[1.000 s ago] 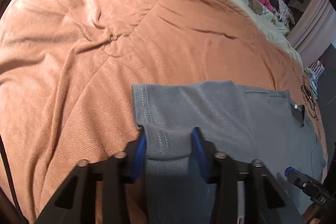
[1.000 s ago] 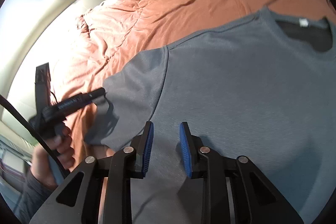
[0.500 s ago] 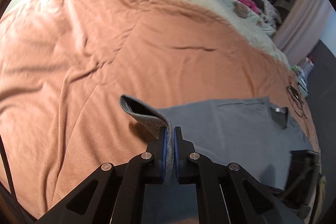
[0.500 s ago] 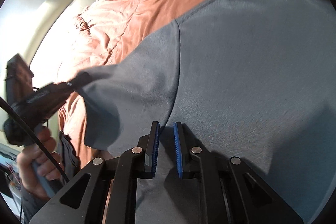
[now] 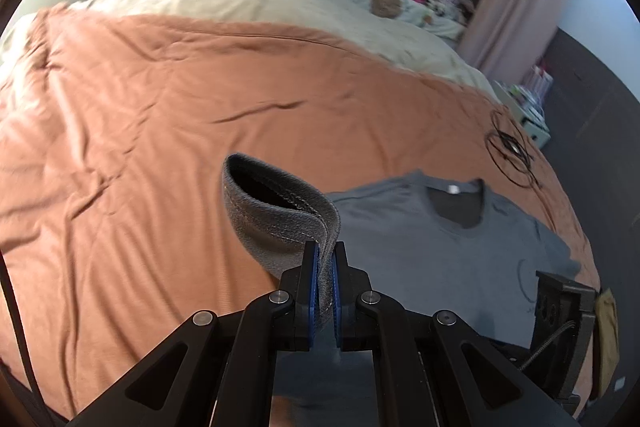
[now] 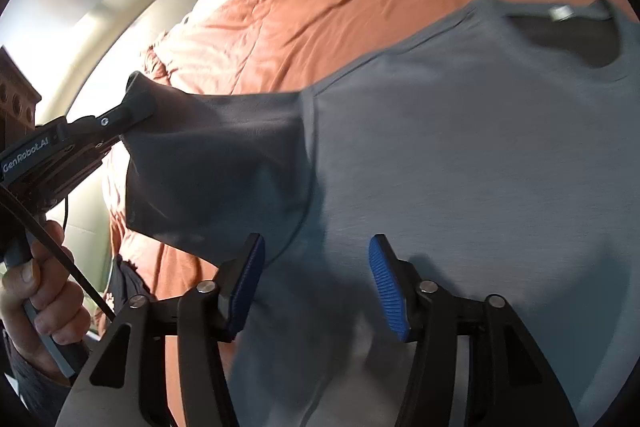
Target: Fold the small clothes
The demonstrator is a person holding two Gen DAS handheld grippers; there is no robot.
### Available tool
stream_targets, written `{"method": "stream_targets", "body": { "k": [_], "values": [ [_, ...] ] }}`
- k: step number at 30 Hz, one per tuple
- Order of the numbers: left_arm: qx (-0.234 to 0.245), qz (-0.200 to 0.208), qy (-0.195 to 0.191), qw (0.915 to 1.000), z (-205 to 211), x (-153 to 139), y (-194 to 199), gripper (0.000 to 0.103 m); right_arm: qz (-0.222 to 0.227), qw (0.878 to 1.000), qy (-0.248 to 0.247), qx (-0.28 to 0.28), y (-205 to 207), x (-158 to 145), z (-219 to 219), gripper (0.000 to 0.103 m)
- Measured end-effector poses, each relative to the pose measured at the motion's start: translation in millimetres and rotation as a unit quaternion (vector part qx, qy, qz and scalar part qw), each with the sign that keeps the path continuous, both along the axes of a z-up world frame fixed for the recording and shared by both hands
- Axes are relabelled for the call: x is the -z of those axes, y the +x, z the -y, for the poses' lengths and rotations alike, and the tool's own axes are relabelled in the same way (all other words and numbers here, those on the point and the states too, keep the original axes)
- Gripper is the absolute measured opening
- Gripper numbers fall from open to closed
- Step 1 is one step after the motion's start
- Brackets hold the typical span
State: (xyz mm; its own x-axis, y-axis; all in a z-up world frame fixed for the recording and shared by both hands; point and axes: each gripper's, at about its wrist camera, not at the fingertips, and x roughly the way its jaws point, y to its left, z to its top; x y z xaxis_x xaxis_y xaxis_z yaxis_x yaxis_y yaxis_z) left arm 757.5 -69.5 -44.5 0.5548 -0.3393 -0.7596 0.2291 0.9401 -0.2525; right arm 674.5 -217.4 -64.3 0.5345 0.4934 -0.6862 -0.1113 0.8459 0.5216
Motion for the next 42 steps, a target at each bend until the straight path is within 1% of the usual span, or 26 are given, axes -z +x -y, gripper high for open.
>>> {"method": "stream_targets", "body": {
  "k": [4,6,7,8,9,10,11,12,15,19,23,28,32,35,36,37,38,40,41,42],
  "values": [
    [0.029,-0.015,0.003,0.9995,37.8,4.9,2.9,0.006,0.001,1.0,0.0,0.015,-11.6,-6.6,29.2,0.052],
    [0.045,-0.032,-0.011,0.9984,54.4,11.9,4.9,0.007,0.0,1.0,-0.007,0.025,-16.4,-11.0,42.9,0.052],
    [0.056,-0.043,-0.023,0.9972,62.6,16.0,5.8,0.011,-0.001,0.999,-0.011,0.03,-18.1,-11.5,48.0,0.052],
    [0.064,-0.056,-0.025,0.9961,70.9,19.7,6.3,0.016,-0.003,0.999,-0.014,0.035,-21.6,-12.8,52.2,0.052],
    [0.069,-0.063,-0.027,0.9953,76.8,20.9,4.7,0.029,-0.006,0.999,-0.016,0.04,-23.8,-13.0,57.8,0.052],
    [0.074,-0.063,-0.032,0.9948,80.5,20.5,2.1,0.045,-0.007,0.999,-0.016,0.046,-25.5,-13.1,60.5,0.052],
    [0.076,-0.058,-0.037,0.9947,81.5,18.4,-1.2,0.052,-0.01,0.999,-0.016,0.051,-26.9,-12.5,63.2,0.052],
    [0.077,-0.05,-0.04,0.995,80.8,14.1,-5.8,0.055,-0.014,0.998,-0.015,0.054,-27.6,-12.7,66.2,0.052],
    [0.076,-0.039,-0.045,0.9953,69.6,4.6,-13.2,0.056,-0.016,0.999,-0.012,0.05,-27.8,-16.0,66.1,0.053],
    [0.039,-0.037,-0.019,0.9984,45.1,3.0,-17.1,0.055,-0.02,0.999,-0.006,0.042,-29.6,-13.3,64.3,0.053],
    [0.005,-0.058,-0.007,0.9983,14.5,20.5,-23.4,0.055,-0.028,0.999,0.014,0.032,-16.5,-2.6,58.5,0.053],
    [-0.014,-0.087,0.001,0.9961,-7.2,51.6,-36.0,0.055,-0.041,0.998,0.029,0.022,-2.4,14.3,44.8,0.052],
    [-0.019,-0.103,0.001,0.9945,-15.3,70.1,-45.0,0.055,-0.052,0.997,0.033,0.037,14.8,27.4,42.8,0.052],
    [-0.017,-0.113,0.003,0.9935,-16.7,82.2,-49.5,0.055,-0.063,0.996,0.051,0.047,26.4,38.9,41.9,0.052],
    [-0.017,-0.117,0.004,0.993,-16.6,85.7,-50.3,0.055,-0.065,0.995,0.059,0.051,31.0,42.8,42.2,0.049],
    [-0.02,-0.12,0.005,0.9926,-15.9,88.9,-50.3,0.055,-0.067,0.994,0.061,0.055,33.7,45.2,42.3,0.04],
    [-0.02,-0.123,0.005,0.9922,-15.4,92.4,-50.8,0.055,-0.07,0.994,0.056,0.065,39.0,48.4,43.8,0.023],
    [-0.02,-0.128,0.012,0.9915,-12.8,99.1,-51.2,0.055,-0.07,0.994,0.048,0.072,43.1,50.9,46.1,0.005],
    [-0.019,-0.13,0.016,0.9912,-11.4,101.6,-51.2,0.055,-0.066,0.994,0.043,0.071,44.0,49.6,47.2,0.001],
    [-0.017,-0.132,0.022,0.9908,-10.0,104.7,-51.4,0.055,-0.058,0.995,0.032,0.072,41.7,45.5,48.9,0.0]
  ]
}}
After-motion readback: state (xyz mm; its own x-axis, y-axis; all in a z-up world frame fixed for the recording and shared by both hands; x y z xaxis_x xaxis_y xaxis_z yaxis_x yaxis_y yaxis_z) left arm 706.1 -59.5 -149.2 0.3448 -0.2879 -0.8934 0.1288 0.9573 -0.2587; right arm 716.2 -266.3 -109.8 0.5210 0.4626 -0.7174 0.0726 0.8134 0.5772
